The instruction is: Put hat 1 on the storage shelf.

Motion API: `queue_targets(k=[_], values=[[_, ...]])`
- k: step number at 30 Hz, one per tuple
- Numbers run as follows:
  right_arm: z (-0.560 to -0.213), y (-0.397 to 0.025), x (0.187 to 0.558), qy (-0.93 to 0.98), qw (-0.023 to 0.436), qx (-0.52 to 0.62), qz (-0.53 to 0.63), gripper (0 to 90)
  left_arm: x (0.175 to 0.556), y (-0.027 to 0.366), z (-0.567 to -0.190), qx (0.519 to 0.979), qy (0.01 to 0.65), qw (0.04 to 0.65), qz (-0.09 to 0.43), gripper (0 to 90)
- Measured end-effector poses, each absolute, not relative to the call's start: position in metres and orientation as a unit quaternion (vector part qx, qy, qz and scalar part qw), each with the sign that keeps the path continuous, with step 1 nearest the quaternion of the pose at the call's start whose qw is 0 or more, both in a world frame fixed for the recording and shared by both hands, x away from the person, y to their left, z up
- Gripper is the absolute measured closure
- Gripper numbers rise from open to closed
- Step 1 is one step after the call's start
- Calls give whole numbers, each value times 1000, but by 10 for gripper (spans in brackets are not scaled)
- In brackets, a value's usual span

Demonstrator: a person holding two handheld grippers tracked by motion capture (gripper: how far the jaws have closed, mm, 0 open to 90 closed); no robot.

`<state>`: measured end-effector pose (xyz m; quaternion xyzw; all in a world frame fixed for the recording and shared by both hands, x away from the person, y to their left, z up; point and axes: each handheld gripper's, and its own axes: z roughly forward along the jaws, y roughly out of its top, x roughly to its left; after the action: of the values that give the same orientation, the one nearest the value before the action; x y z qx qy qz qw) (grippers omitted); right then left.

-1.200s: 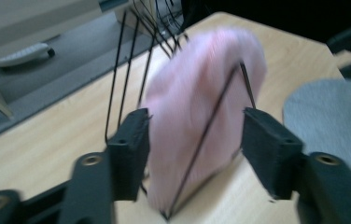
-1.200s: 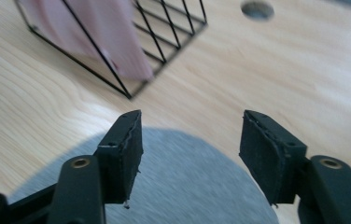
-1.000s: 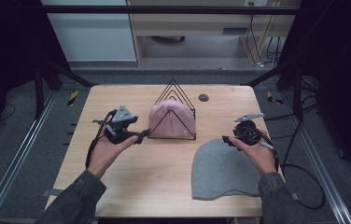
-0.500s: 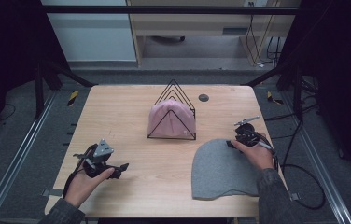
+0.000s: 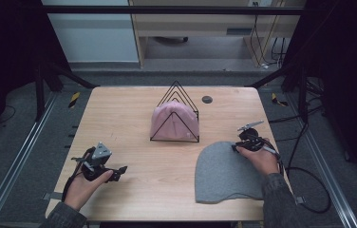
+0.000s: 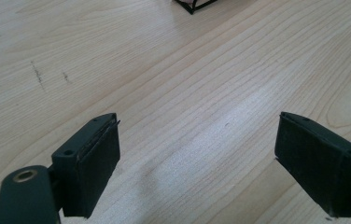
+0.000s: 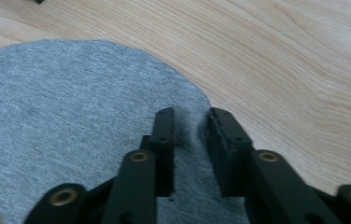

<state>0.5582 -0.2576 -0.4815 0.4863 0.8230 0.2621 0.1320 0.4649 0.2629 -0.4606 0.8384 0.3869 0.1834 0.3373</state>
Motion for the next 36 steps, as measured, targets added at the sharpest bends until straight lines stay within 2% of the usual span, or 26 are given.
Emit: queue_targets(k=[3,6,12,17,36], values=[[-482,-260,556,820,124,488,273,831,465,262,-461,840,385,336,184,140],[-483,-258,554,821,124,483,276,863,466,262,-461,840,384,336,184,140],[-472,-254,542,819,137,465,309,868,467,264,-462,839,389,335,181,136],[-431,-243,514,818,171,411,363,869,470,264,-466,842,393,326,172,121],[-348,-196,466,816,200,302,450,870,468,261,-465,844,385,341,150,90]])
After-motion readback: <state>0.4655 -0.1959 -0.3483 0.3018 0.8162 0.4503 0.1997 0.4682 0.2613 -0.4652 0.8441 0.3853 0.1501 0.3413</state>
